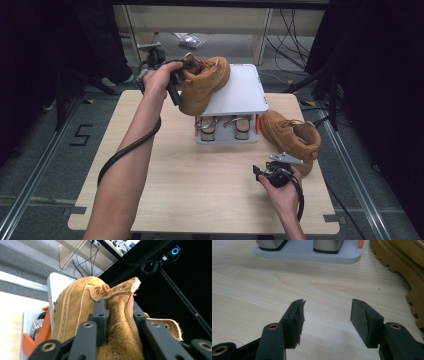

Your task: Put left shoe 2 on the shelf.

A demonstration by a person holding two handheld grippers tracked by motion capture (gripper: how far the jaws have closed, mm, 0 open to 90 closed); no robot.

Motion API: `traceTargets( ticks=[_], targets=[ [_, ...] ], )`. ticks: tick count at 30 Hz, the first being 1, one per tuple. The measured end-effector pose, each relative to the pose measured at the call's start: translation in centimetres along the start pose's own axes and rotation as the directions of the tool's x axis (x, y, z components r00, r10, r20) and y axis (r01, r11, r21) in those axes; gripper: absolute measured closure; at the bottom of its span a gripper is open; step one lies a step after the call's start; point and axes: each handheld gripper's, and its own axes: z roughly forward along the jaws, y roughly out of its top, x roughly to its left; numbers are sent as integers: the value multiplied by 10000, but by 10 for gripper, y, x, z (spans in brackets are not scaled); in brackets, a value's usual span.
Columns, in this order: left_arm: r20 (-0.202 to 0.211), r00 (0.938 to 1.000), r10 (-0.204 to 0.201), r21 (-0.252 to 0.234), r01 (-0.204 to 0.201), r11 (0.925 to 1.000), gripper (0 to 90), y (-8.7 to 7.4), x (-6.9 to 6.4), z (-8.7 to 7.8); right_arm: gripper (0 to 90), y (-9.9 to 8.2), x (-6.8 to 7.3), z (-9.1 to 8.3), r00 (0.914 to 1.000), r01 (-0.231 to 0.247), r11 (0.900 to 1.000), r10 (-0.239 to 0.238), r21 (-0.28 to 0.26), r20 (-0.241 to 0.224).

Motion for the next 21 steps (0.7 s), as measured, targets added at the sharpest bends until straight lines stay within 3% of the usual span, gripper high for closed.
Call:
traceTargets(
  ticks=[3, 7, 9, 12, 14, 16, 17, 18, 19, 20, 21],
  targets=[
    [113, 9994, 339, -80, -338, 9994, 615, 0, 0, 0, 451, 2, 2, 0, 10000, -83, 10000, 83, 44, -16],
    [215, 9969, 754, -357, -746, 9966, 441, 3, -3, -5, 451, 5, 5, 0, 9997, 200, 9997, -203, -170, -161],
    [179, 9942, 1061, -533, -1051, 9930, 429, 5, -8, -13, 451, 5, 7, 0, 9999, 157, 9998, -158, -126, -67],
    [298, 9903, 1356, -807, -1328, 9878, 430, 8, -12, -33, 455, 10, 9, -3, 9981, 590, 9978, -595, -313, -149],
    [366, 9868, 1578, -928, -1539, 9837, 511, 7, -11, -45, 505, 17, 17, -5, 9983, 312, 9988, -330, -388, -484],
    [221, 9773, 2105, -874, -2079, 9742, 554, 1, -6, -60, 535, 20, 21, -6, 9979, 191, 9984, -223, -528, -608],
    [187, 9743, 2246, -820, -2224, 9715, 615, -2, -3, -64, 594, 26, 21, -6, 9945, 774, 9940, -824, -776, -643],
    [121, 9676, 2524, -714, -2509, 9654, 711, -6, 2, -68, 695, 33, 33, -9, 9942, 349, 9961, -428, -813, -986],
    [18, 9598, 2807, -588, -2801, 9582, 711, -11, 7, -71, 695, 33, 33, -9, 9942, 349, 9961, -428, -813, -986],
    [-165, 9509, 3091, -375, -3095, 9502, 782, -18, 14, -74, 787, 45, 44, -11, 9885, 736, 9927, -854, -960, -1250],
    [-247, 9456, 3243, -242, -3248, 9455, 782, -22, 18, -75, 787, 45, 44, -11, 9885, 736, 9927, -854, -960, -1250]
  ],
)
